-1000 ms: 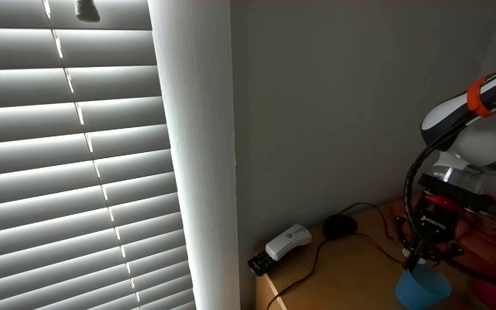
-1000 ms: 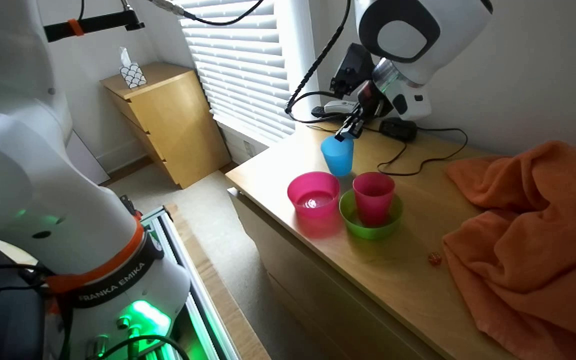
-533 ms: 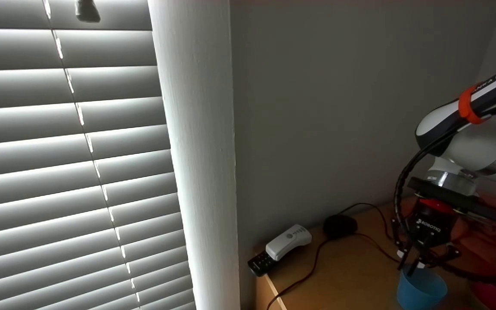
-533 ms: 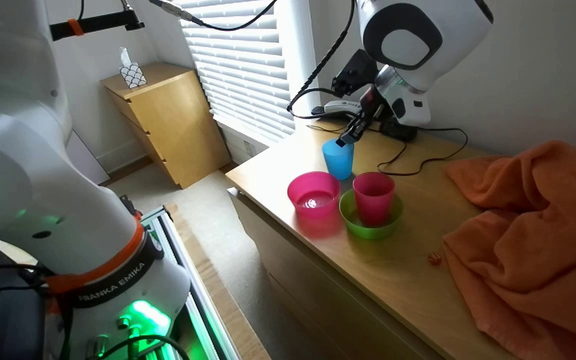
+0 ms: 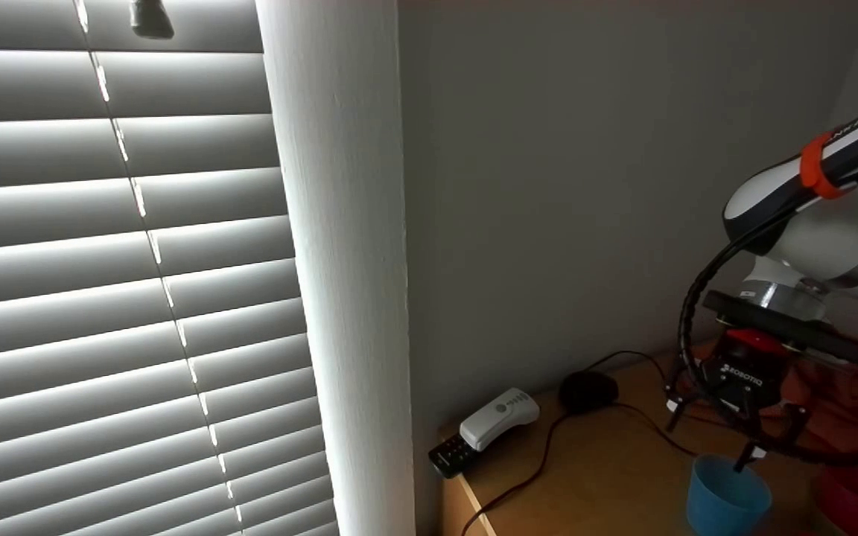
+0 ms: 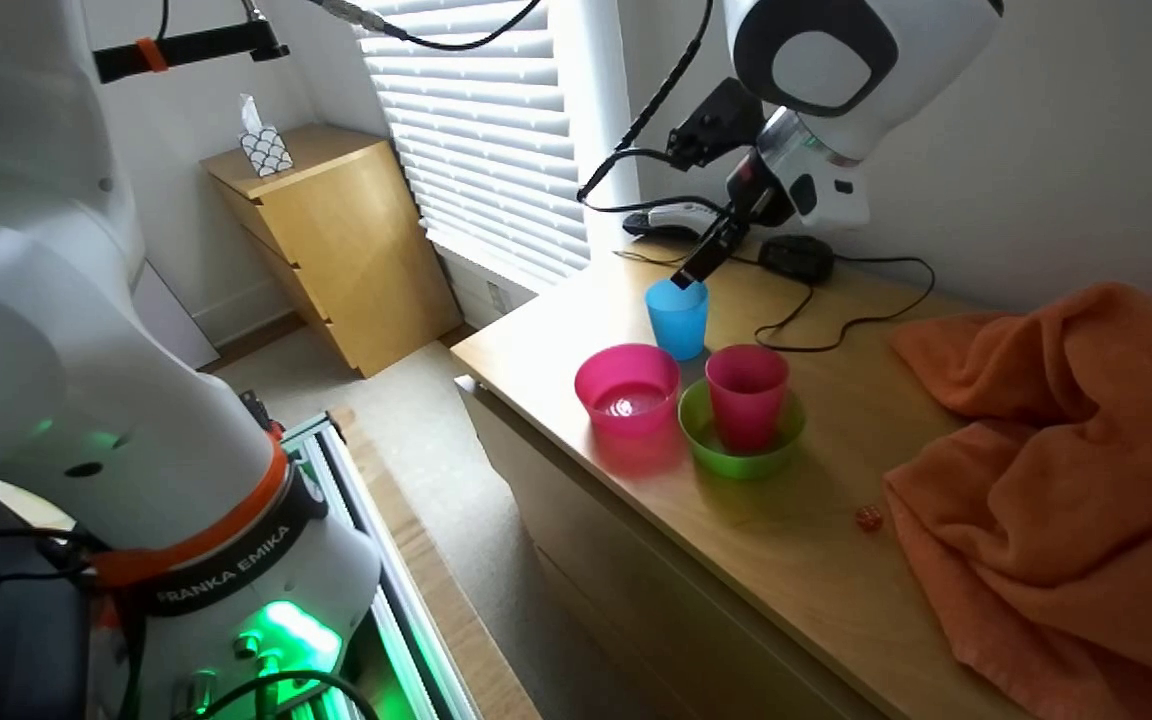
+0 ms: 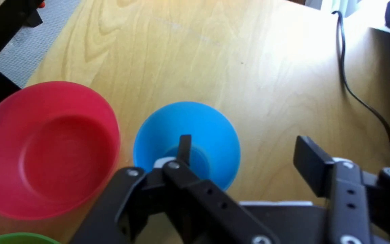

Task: Swap the pink cup and blue cup's positions

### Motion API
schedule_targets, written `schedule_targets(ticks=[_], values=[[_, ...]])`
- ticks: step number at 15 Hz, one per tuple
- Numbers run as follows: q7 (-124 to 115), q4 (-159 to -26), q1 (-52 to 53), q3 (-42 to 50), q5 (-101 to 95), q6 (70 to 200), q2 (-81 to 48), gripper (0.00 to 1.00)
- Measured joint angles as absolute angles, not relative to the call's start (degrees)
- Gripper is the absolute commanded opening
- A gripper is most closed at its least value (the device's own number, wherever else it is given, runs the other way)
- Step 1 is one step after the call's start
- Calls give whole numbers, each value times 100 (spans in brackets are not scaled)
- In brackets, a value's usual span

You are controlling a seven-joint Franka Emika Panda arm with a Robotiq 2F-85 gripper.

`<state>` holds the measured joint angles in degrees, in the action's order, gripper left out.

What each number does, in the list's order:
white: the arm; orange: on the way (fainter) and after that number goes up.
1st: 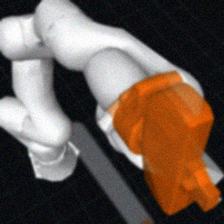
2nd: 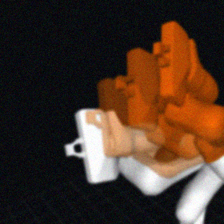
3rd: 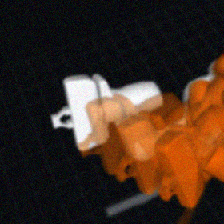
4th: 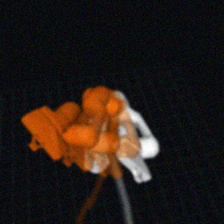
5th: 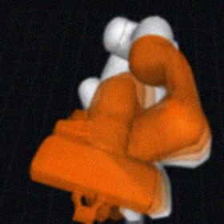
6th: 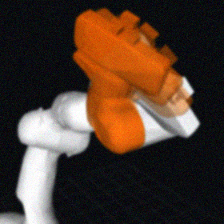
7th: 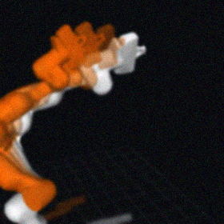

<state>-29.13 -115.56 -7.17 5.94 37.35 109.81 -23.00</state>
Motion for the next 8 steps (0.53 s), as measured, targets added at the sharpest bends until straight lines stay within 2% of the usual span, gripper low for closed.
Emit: schedule_targets(ticks=[8], values=[[-2464, -11985, -763, 1018, 2105, 10350, -1221, 100]])
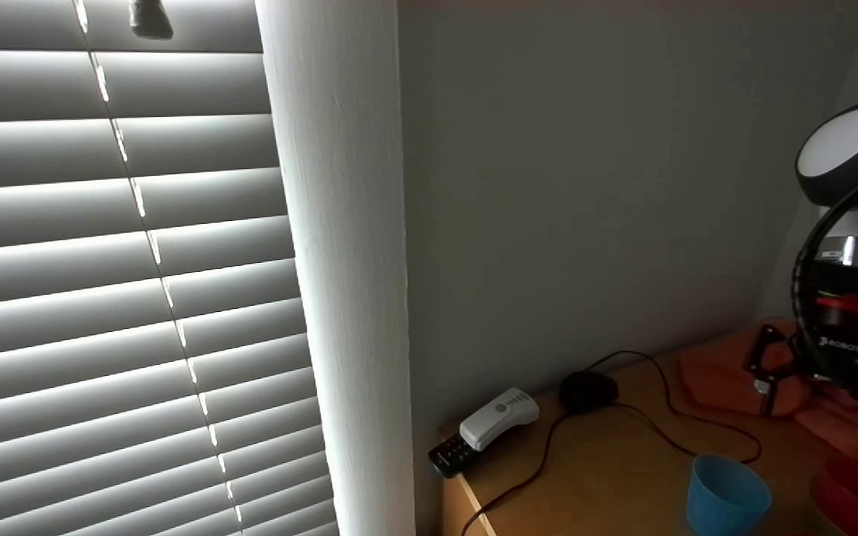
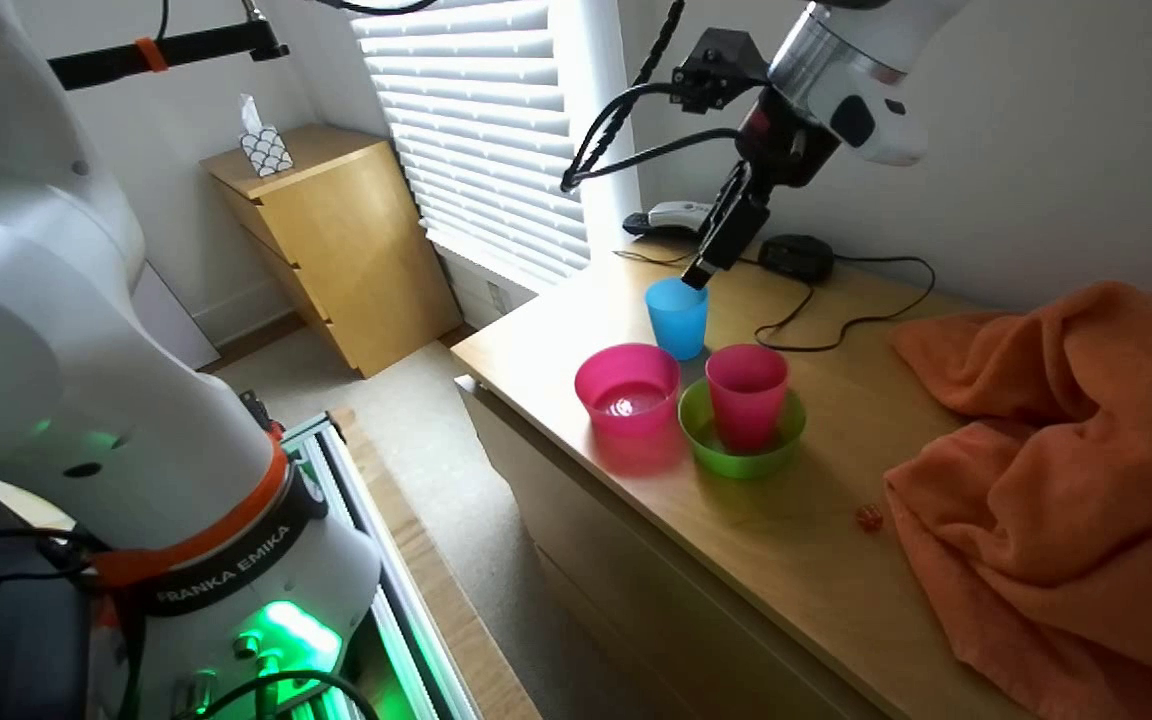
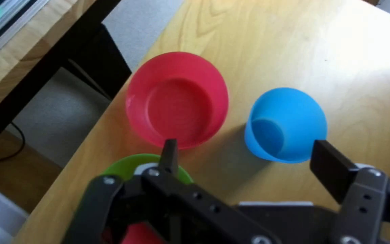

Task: Swap the pink cup and blue cup's positions

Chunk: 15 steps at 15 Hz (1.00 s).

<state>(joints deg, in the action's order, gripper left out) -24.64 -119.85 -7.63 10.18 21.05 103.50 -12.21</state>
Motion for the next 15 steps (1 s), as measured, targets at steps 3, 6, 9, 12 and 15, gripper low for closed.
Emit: schedule_targets(ticks=[3, 6, 9, 12, 15], values=[[-2209, -12220, -807, 1080, 1625, 10349, -1024, 100], [-2017, -12438, -844, 1090, 1403, 10607, -1005, 100], [-1908, -12668, -885, 1094, 1407, 11187, -1020, 100], [-1829, -12836, -911, 1094, 1439, 11691, -1033, 100], [-1765, -12964, -926, 1094, 1452, 12057, -1052, 73]])
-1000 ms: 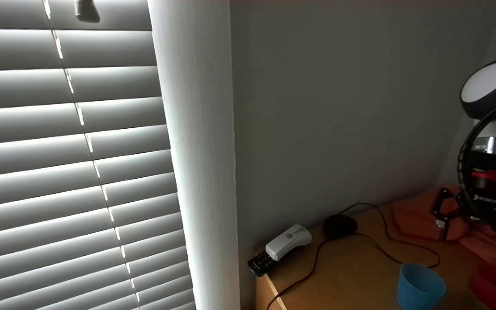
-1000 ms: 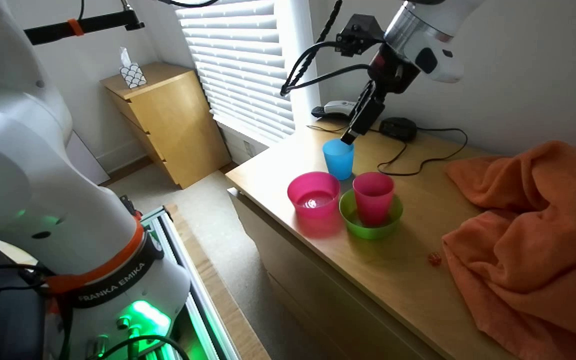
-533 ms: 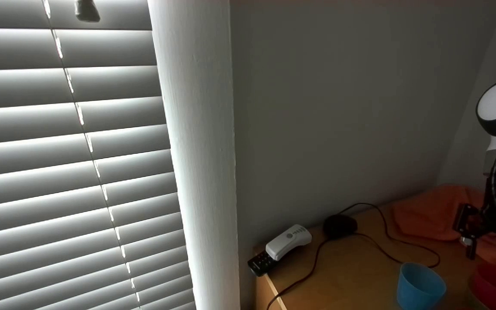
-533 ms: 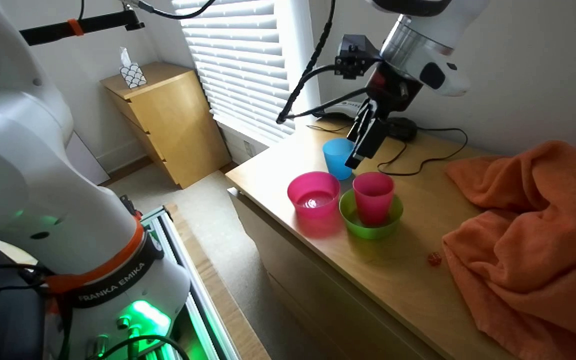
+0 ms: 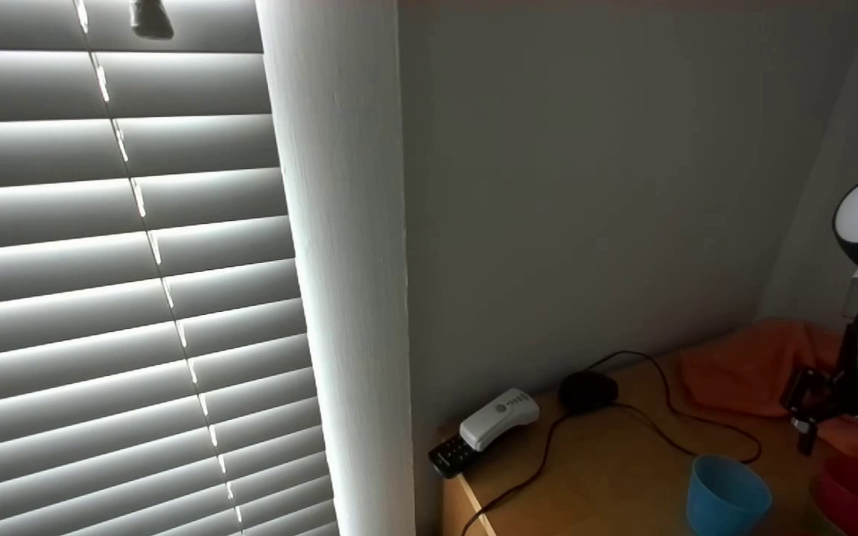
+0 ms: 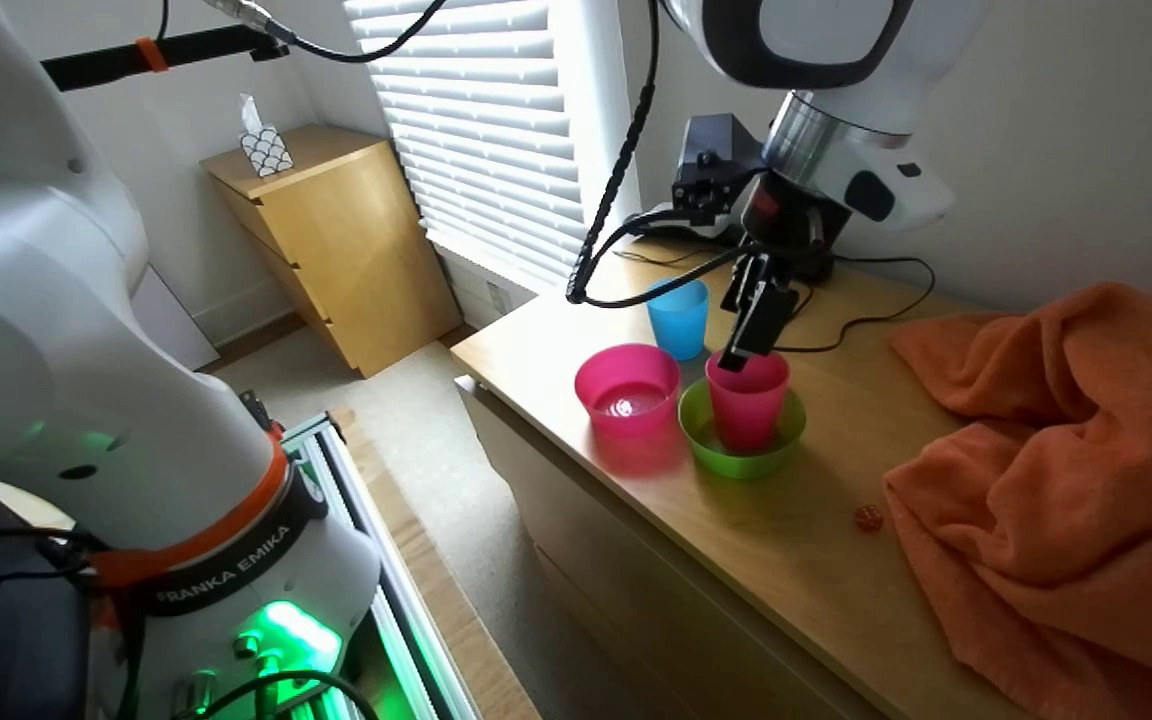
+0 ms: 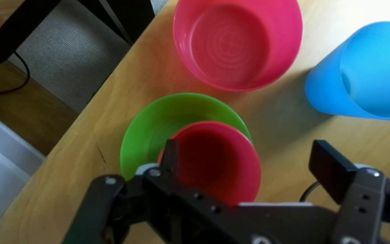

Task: Swap the pink cup and blue cup's positions

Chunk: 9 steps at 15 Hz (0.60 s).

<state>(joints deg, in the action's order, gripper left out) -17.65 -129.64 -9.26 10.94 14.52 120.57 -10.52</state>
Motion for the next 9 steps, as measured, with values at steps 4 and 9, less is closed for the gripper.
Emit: schedule_targets(ticks=[4, 9], values=[[-1671, -13048, -946, 1094, 1452, 12303, -1141, 46], [-1594, -13082, -950, 1094, 1450, 12406, -1227, 8]])
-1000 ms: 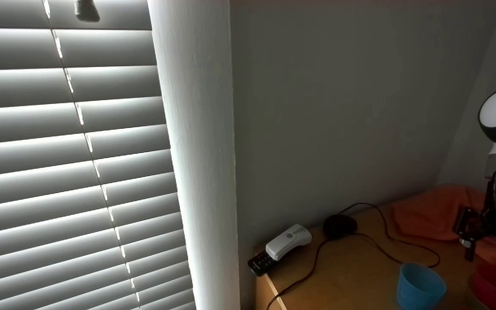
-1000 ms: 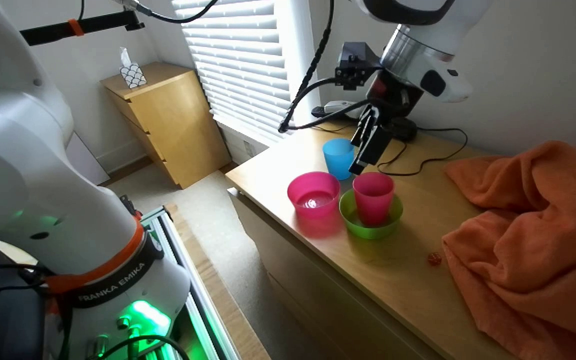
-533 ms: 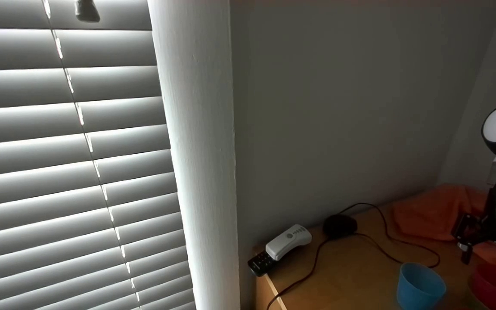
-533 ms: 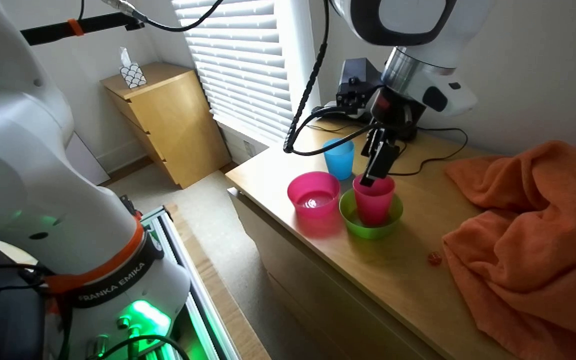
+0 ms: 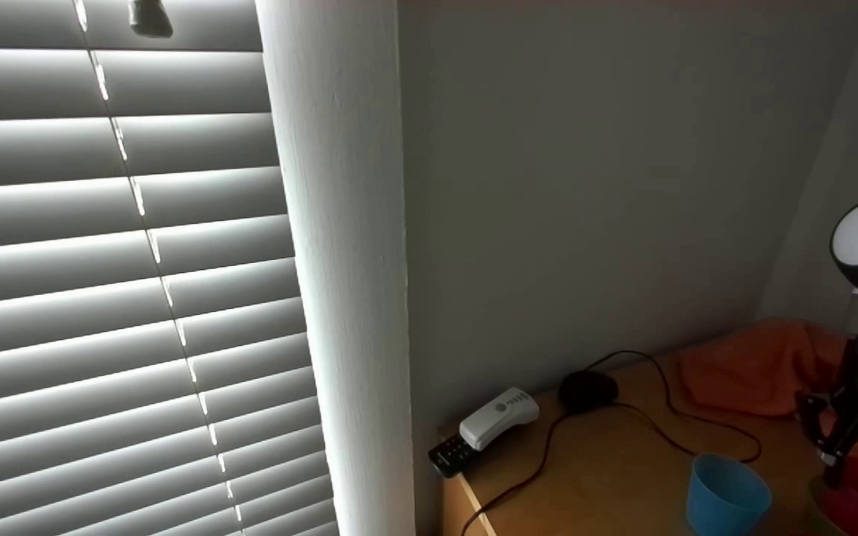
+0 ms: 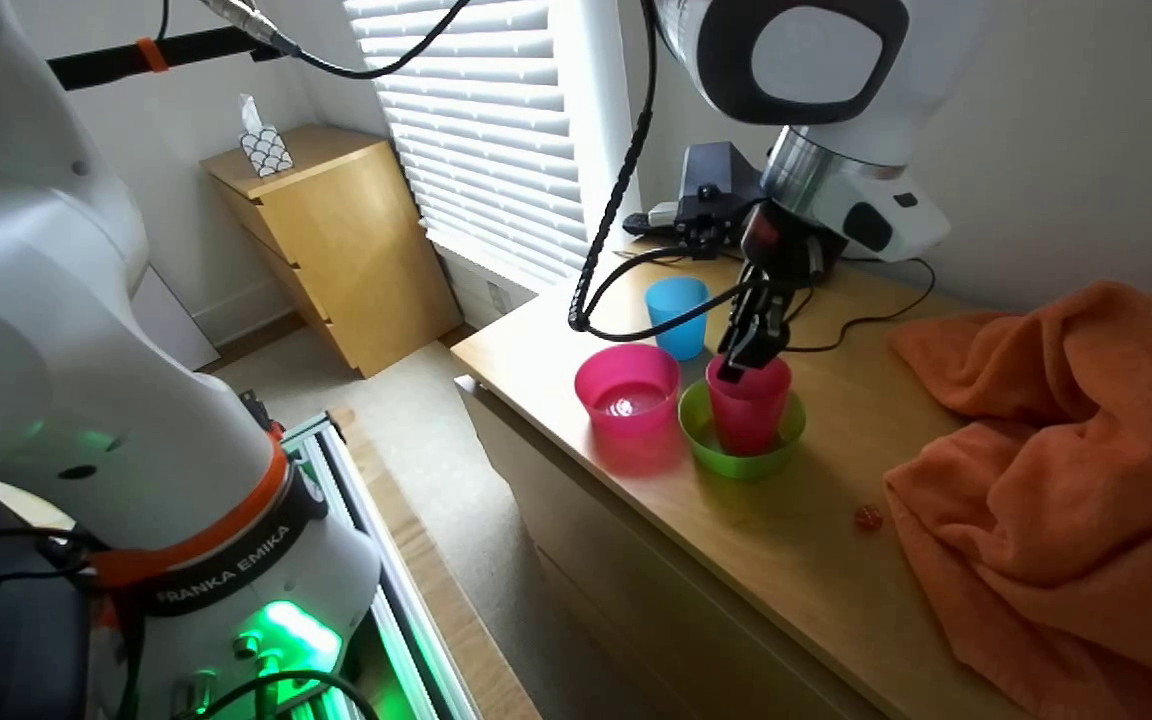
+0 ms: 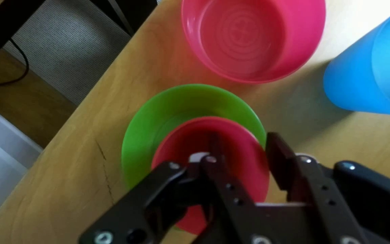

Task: Swap the pink cup and blue cup's positions

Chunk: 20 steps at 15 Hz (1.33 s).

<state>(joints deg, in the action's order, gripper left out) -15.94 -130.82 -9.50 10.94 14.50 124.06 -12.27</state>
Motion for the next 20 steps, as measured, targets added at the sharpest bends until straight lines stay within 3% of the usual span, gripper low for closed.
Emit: schedule_targets(ticks=[1, 9, 20], values=[[-1570, -13083, -949, 1094, 1450, 12406, -1228, 0], [-1491, -13091, -962, 1094, 1430, 12284, -1105, 1], [-1309, -13341, -792, 849, 1279, 10961, 85, 1]])
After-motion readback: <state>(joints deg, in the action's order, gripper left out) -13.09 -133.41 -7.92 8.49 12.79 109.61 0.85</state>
